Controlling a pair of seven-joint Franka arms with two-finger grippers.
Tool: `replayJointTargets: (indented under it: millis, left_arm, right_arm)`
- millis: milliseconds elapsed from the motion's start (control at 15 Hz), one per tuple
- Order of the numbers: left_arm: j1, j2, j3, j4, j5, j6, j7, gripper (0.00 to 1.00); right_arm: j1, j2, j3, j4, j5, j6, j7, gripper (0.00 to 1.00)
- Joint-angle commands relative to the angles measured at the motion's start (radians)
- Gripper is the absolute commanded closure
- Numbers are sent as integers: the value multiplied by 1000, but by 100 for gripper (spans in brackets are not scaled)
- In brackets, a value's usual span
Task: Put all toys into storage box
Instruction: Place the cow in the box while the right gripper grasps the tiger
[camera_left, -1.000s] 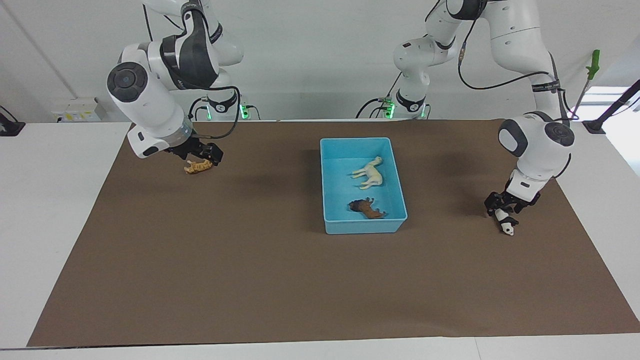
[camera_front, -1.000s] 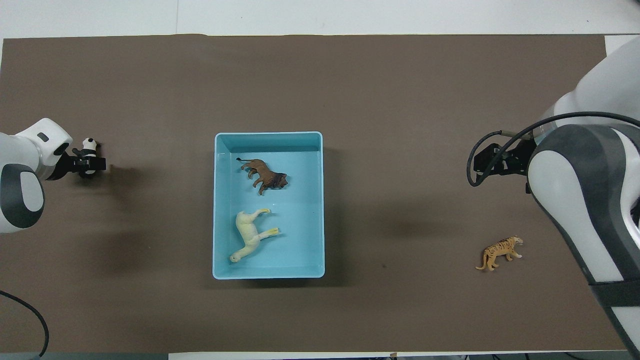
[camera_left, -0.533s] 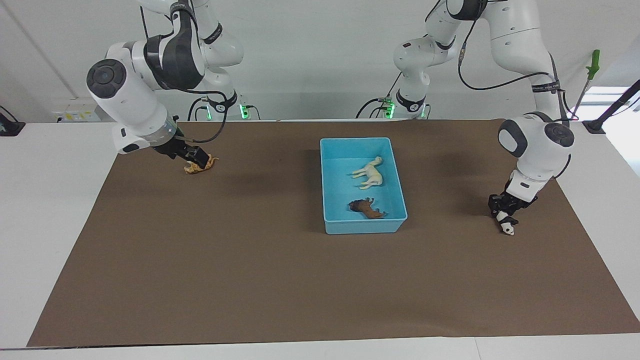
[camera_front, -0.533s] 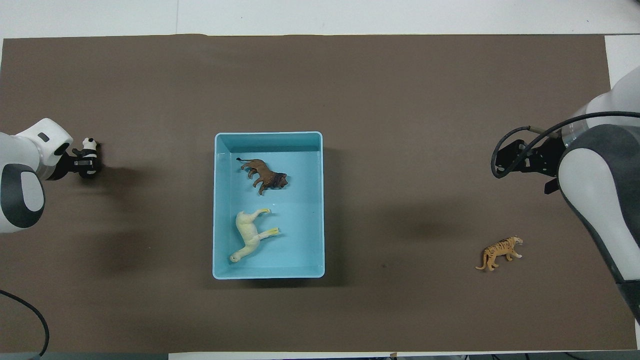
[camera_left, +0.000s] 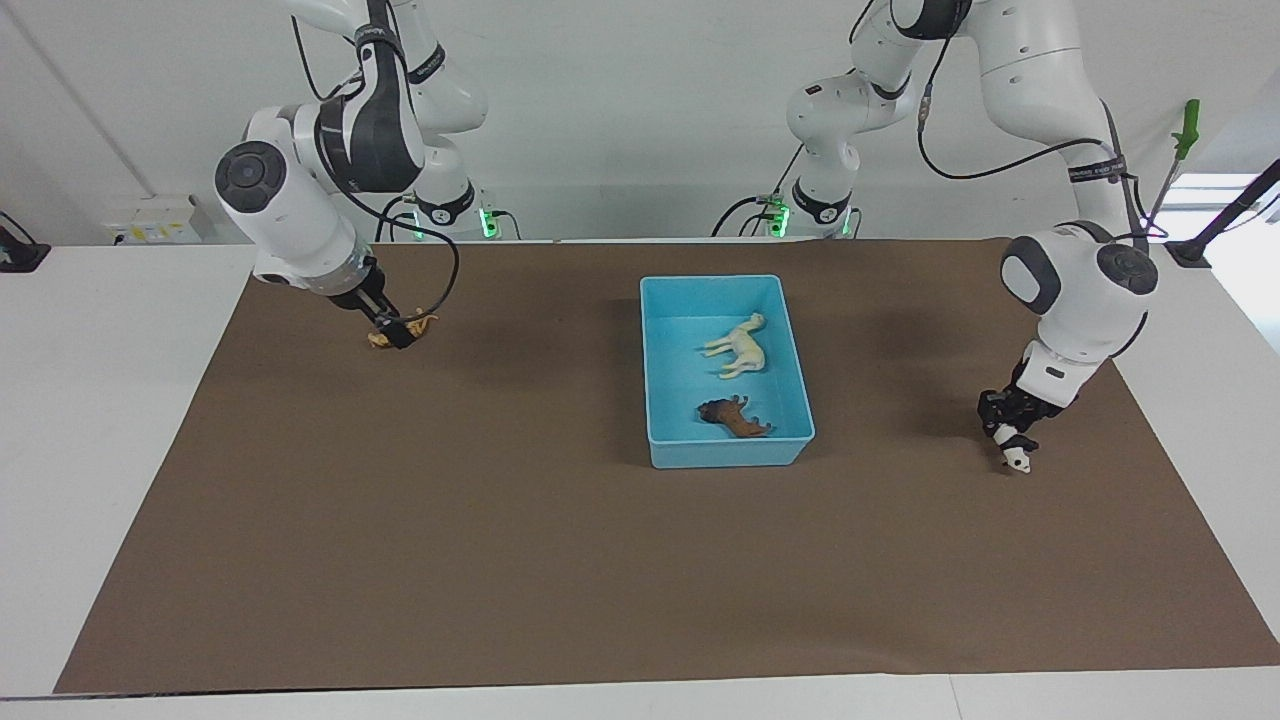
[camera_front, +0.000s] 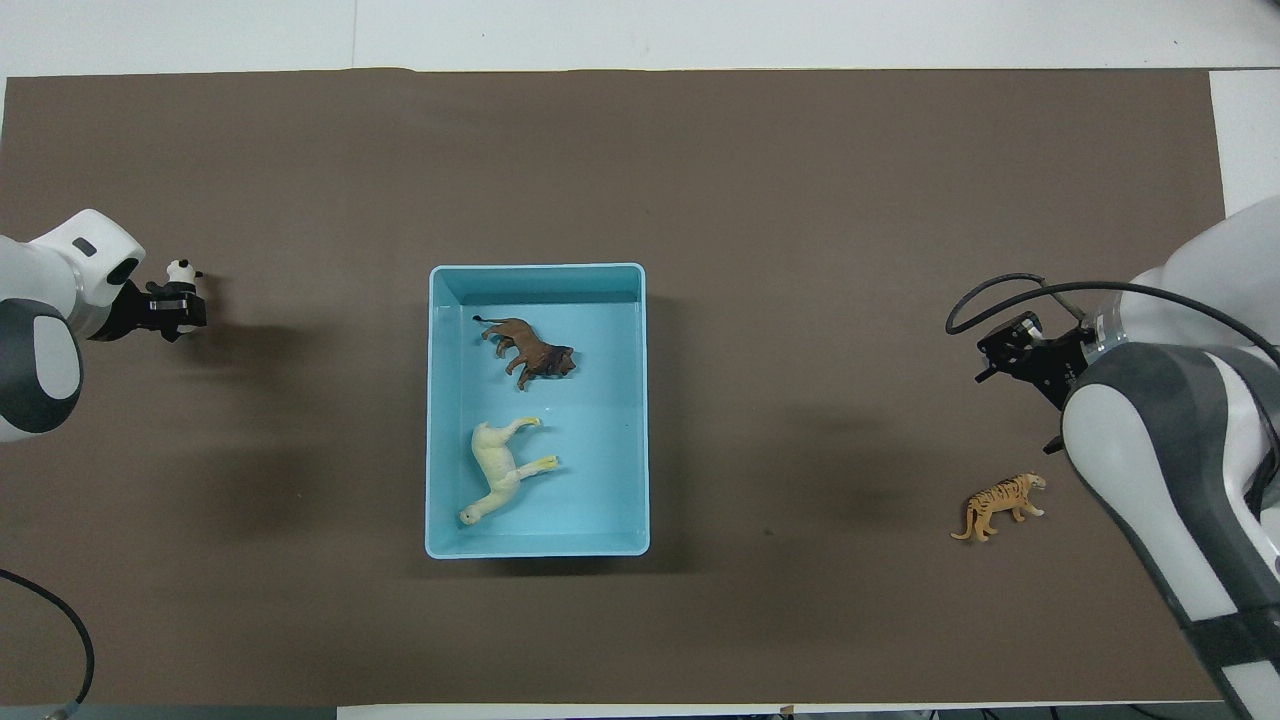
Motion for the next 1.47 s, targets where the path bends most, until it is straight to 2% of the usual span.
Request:
replayJointTargets:
  millis: [0,200,333,467,600,800,933,1200,1333,1400]
  left_arm:
    - [-116,-73,4,79,12,-209,-189,71]
    - [-265,-173,1,112,-10,-406,-426,70]
    - [-396,-231,3,100,-60,-431,-634,70]
    - [-502,-237,3,81,-62,-413,-799,69]
    - [-572,-260,3,12,-67,-340,-870,65]
    - [-650,-267,3,-77,-67,-194,-975,51]
    - [-661,-265,3,-71,-67,-204,-995,0]
    - [-643,-286,15,-30,-62,-302,-945,0]
    - [-569,-290,15,24,-59,-363,-851,0]
    - [-535,-287,13,53,-60,-393,-788,0]
  right_arm:
    - [-48,-100,7,-210,12,123,71,1]
    - [-78,-134,6,-313,32,202,74,1]
    - [-122,-129,7,-346,32,234,56,1]
    - [-123,-132,7,-401,32,286,40,1]
    - [-132,-128,7,-426,32,343,39,0]
    - [-140,-114,7,-456,34,387,22,0]
    - [-140,-120,7,-499,34,436,20,0]
    - [-139,-122,7,-534,52,462,16,0]
    - [-139,-126,9,-568,54,508,13,2]
    - [-137,-128,9,-571,54,510,13,8]
